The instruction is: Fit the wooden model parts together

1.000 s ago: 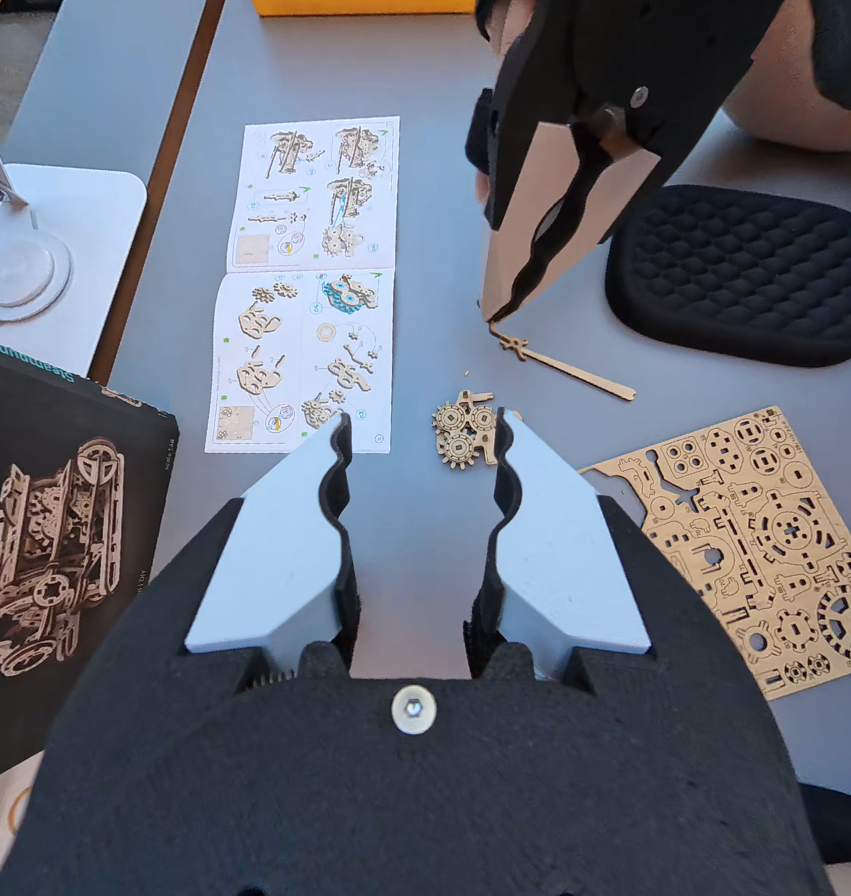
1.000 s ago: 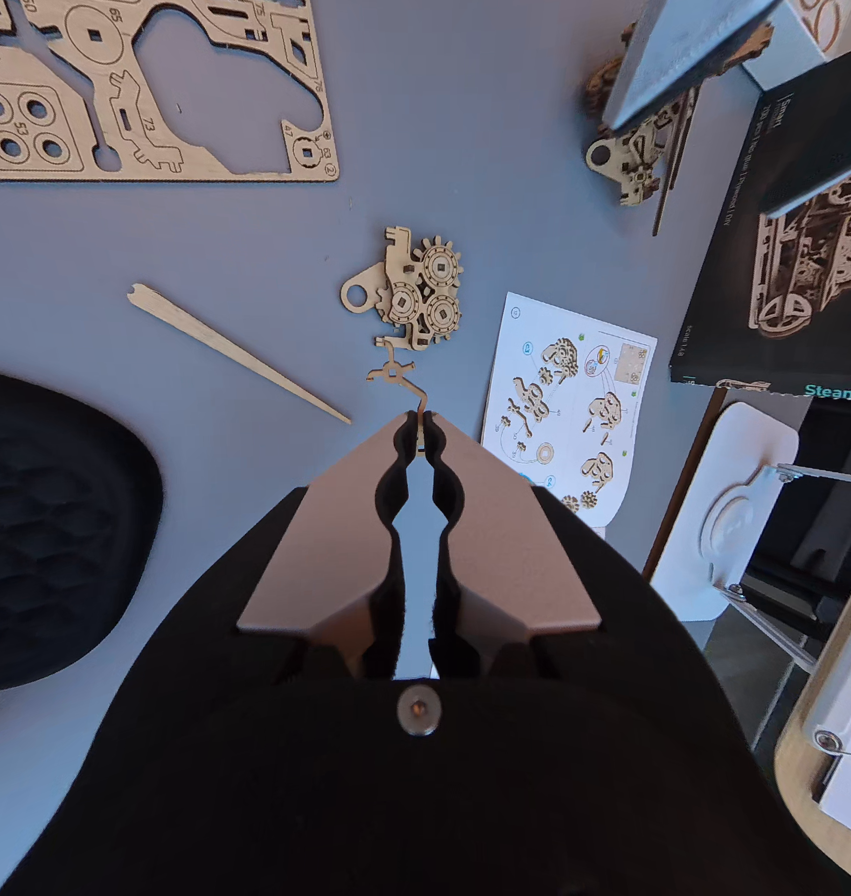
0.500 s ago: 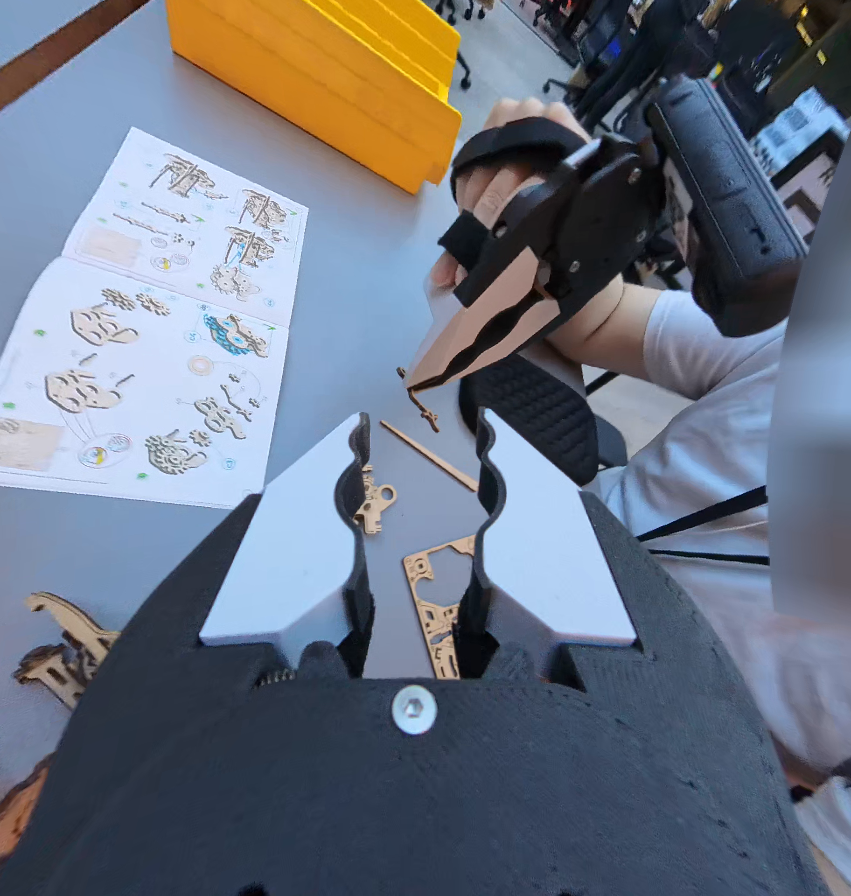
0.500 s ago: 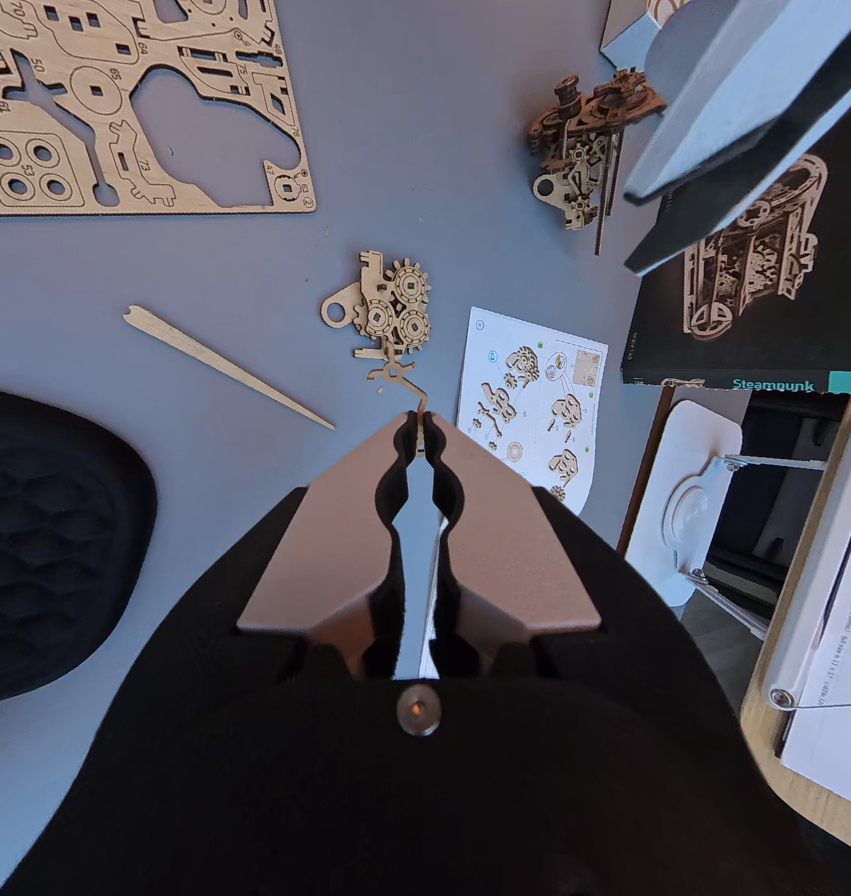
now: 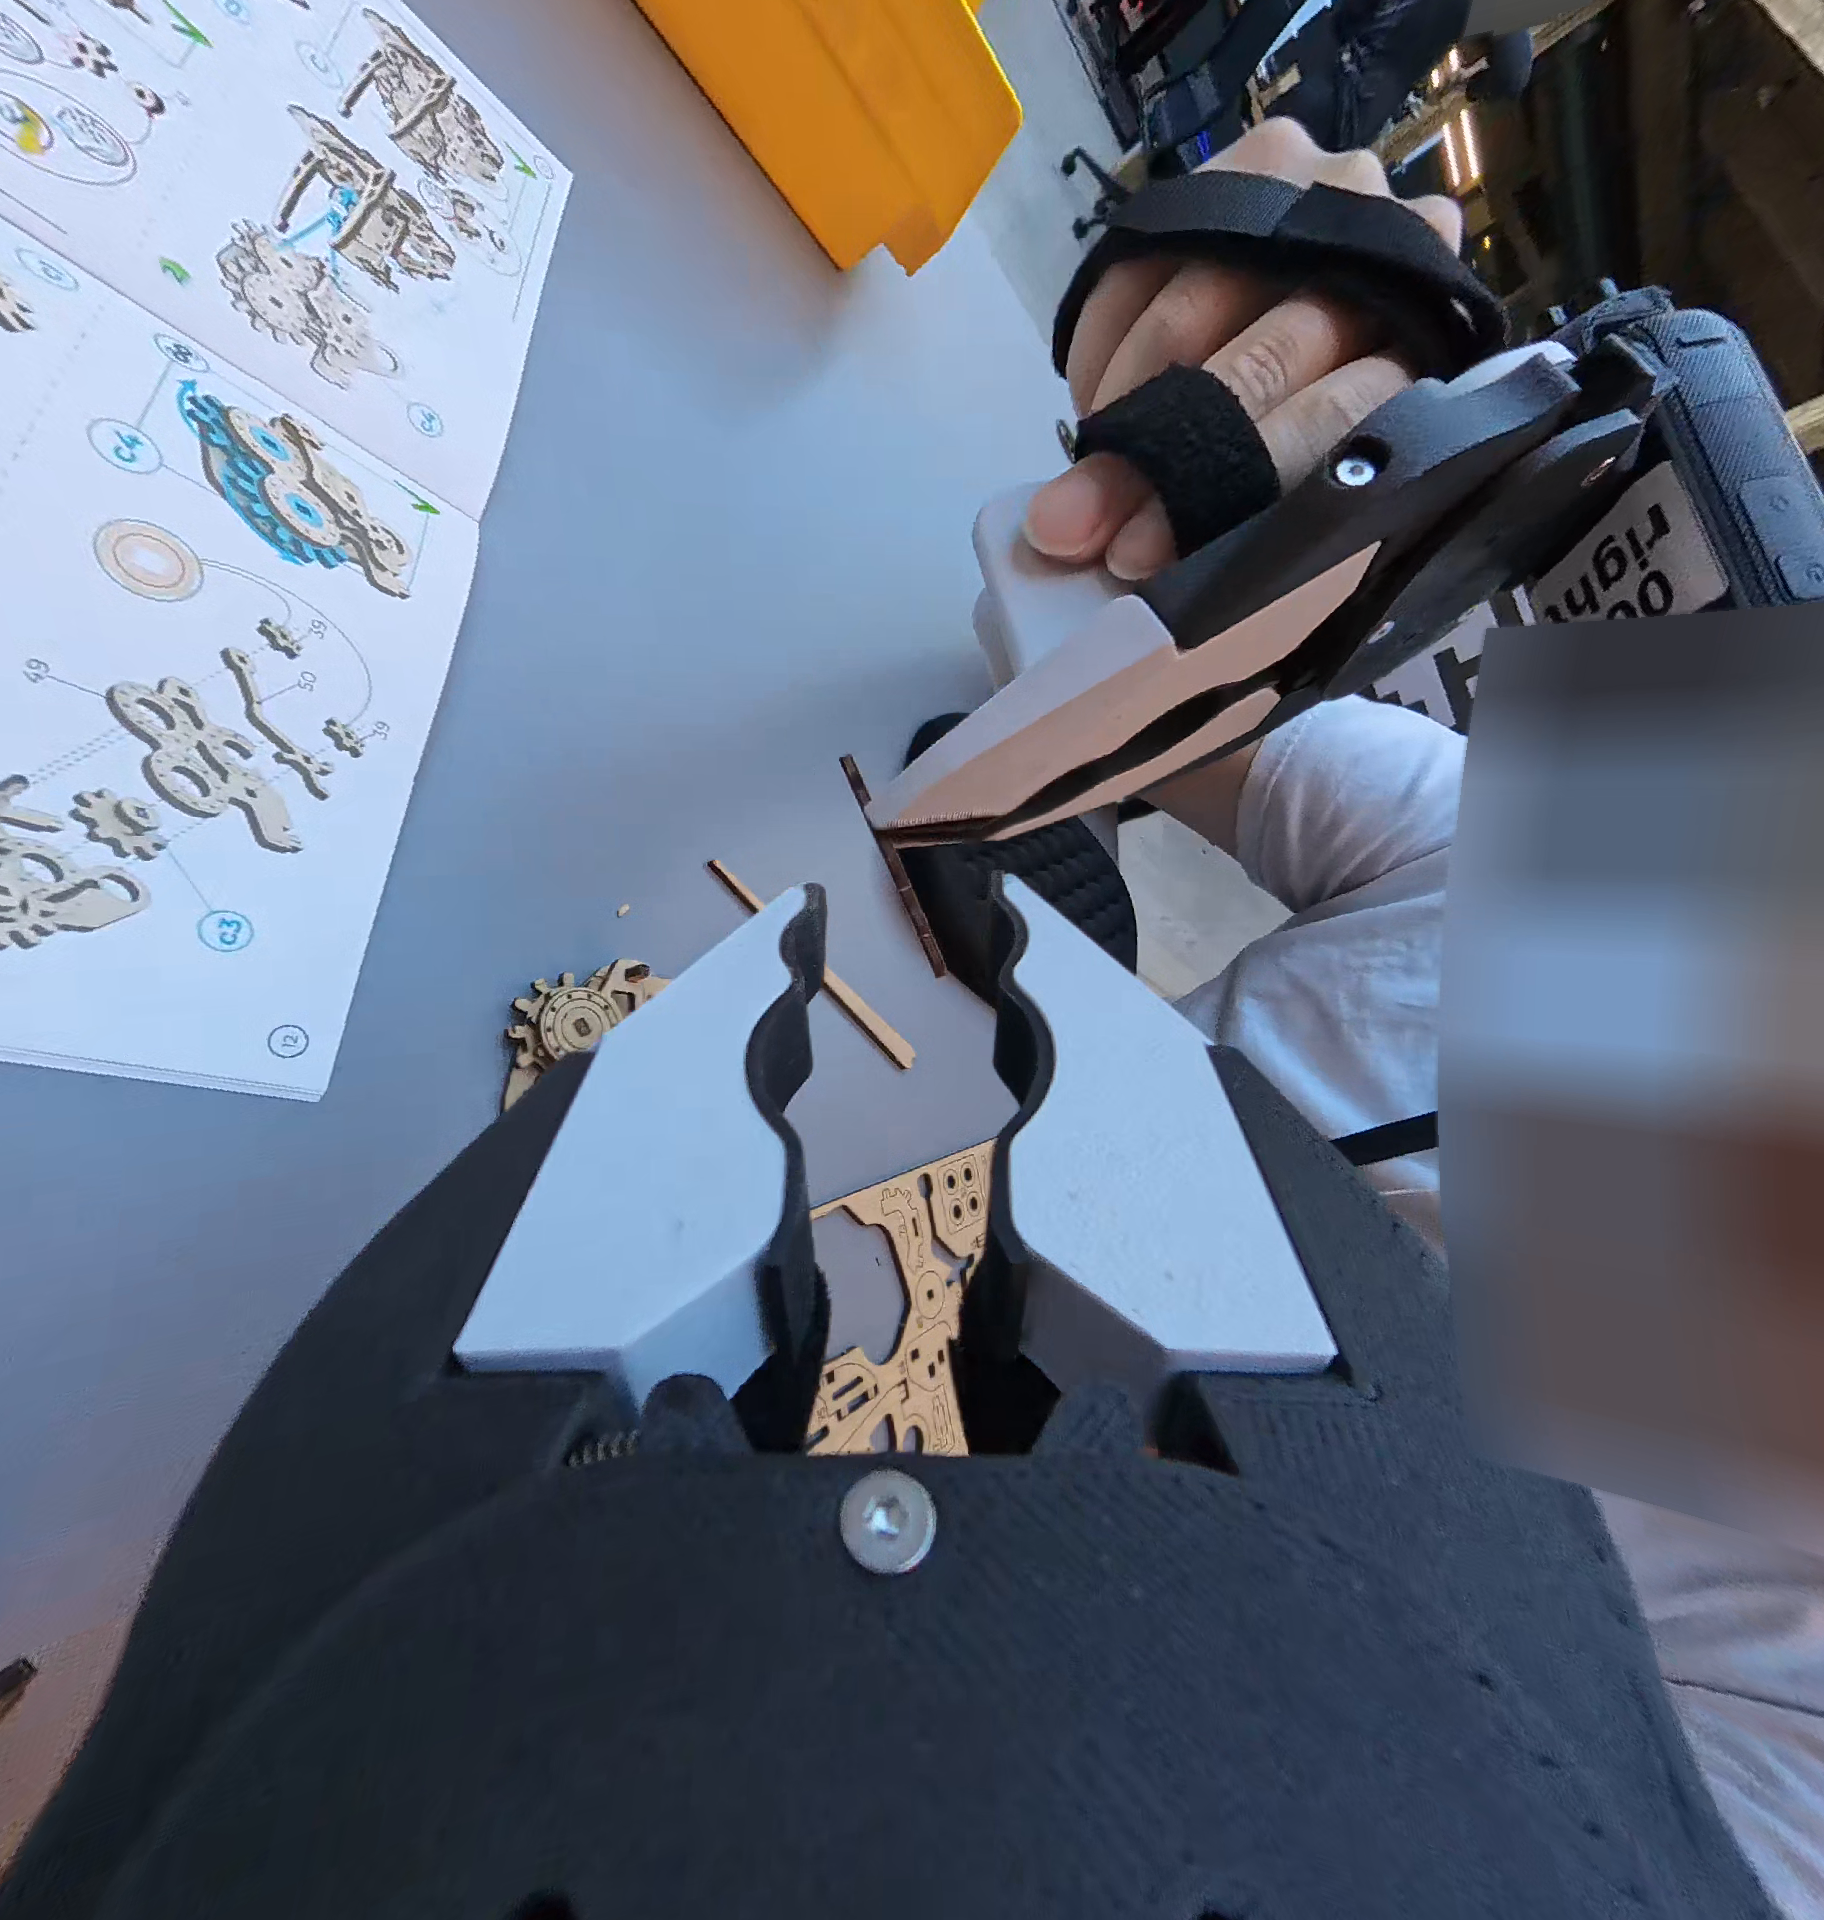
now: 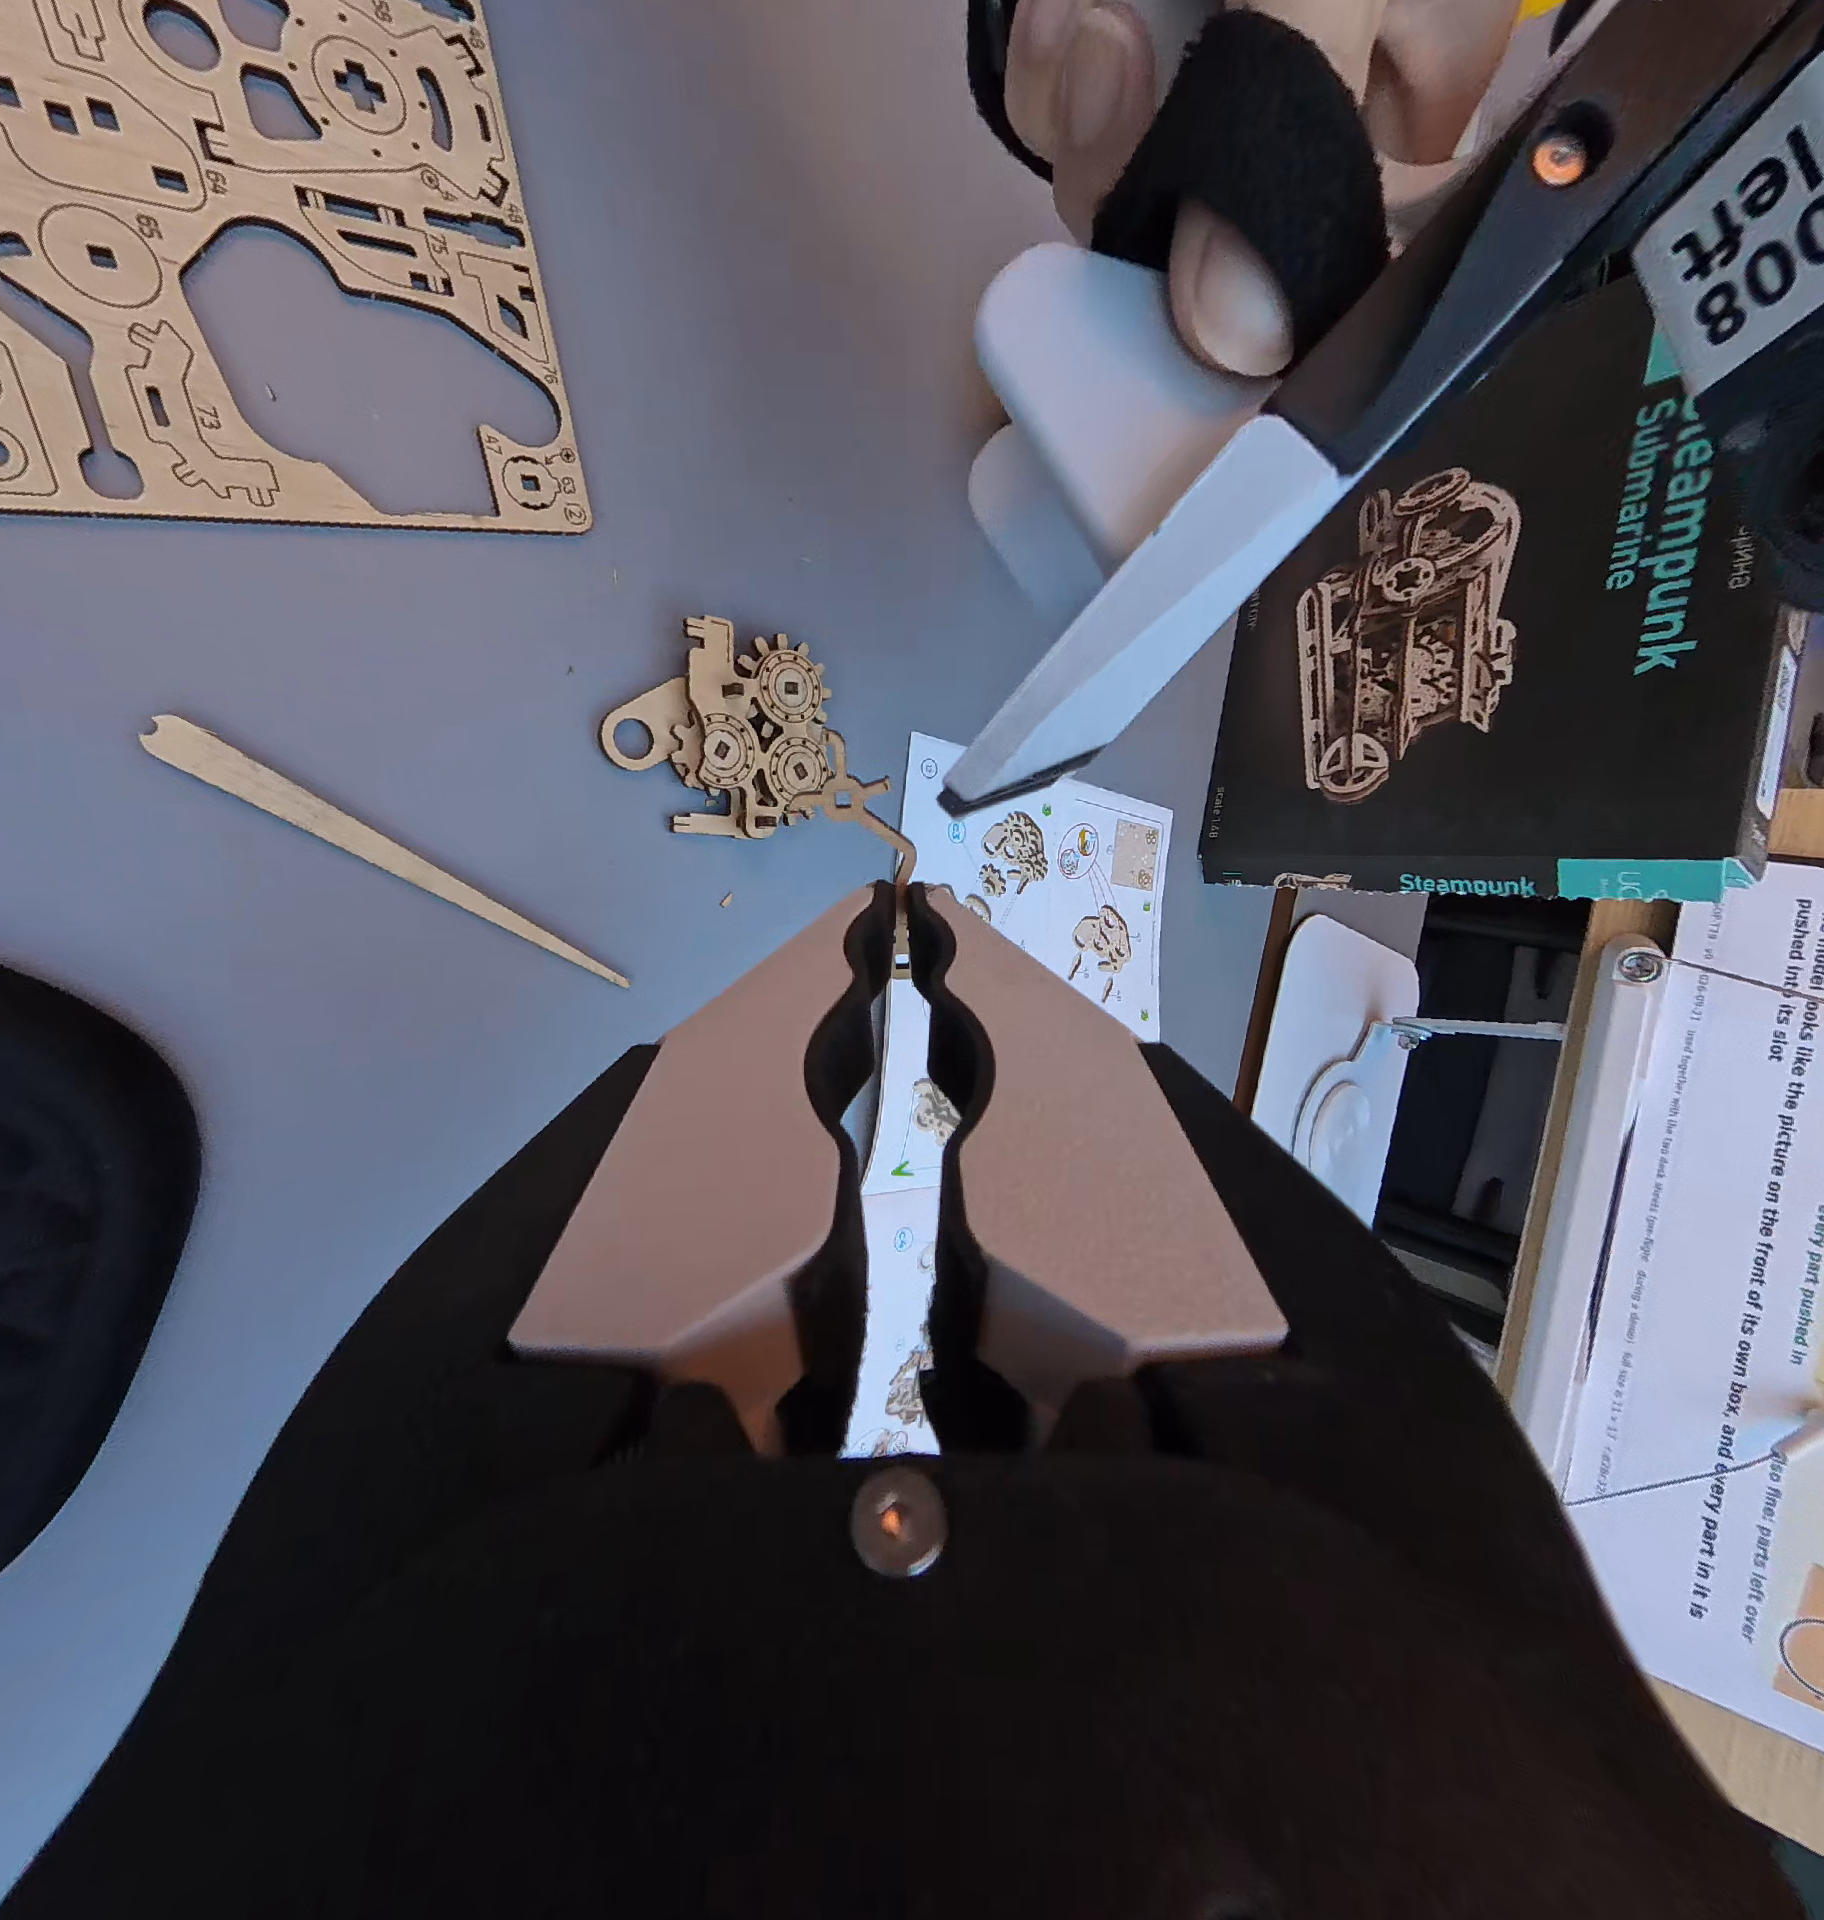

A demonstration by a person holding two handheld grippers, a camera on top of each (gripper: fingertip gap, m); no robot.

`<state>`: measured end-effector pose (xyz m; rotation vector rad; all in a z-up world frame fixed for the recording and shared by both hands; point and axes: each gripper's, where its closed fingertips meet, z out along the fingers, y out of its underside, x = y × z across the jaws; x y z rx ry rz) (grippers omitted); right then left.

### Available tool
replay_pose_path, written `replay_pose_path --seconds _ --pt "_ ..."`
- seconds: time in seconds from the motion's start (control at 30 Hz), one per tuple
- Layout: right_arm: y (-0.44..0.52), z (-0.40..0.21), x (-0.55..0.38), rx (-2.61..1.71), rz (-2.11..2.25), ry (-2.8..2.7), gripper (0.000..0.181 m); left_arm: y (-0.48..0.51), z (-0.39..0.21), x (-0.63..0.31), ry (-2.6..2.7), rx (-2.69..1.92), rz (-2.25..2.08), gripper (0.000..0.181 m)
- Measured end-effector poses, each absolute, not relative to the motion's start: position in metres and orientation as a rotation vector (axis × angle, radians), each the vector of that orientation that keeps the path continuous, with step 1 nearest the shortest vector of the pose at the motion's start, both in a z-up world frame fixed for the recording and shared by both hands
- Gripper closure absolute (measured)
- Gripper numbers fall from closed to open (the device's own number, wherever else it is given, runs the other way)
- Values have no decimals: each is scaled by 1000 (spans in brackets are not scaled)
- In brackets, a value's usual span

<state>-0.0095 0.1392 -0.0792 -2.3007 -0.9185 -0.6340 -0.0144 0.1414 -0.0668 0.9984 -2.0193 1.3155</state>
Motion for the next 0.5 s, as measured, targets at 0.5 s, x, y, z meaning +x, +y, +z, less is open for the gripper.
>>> replay_pose_path --seconds 0.5 --pt "150 -84 -9 -2297 -679 -860 181 137 -92 -18 -2109 983 1202 181"
